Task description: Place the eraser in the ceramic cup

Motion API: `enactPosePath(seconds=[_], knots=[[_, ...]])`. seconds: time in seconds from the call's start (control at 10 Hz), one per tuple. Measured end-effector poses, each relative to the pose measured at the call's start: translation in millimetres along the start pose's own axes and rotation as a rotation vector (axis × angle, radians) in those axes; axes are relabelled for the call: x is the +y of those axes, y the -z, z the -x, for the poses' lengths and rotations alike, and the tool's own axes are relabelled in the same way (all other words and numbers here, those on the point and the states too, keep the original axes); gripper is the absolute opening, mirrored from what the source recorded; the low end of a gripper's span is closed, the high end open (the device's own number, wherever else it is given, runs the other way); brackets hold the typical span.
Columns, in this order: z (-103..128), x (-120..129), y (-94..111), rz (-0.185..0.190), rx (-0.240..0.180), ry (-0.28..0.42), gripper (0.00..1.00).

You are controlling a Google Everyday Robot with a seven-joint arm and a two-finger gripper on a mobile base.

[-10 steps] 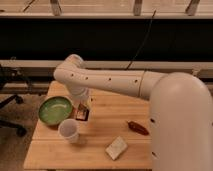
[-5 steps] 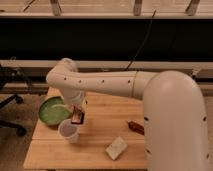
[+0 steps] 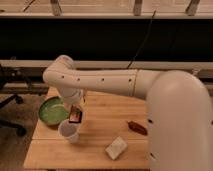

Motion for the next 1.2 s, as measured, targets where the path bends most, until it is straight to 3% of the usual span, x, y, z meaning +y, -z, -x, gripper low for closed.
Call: enactPosePath(seconds=[0.8,0.9,1.2], knots=[[43,-17,6,-0.099,-0.049,0.083,0.01],[46,-20,6,-0.104,-0.053,0.096,0.05],[59,-31,2,-0.121,-0.074,0.149,0.37]])
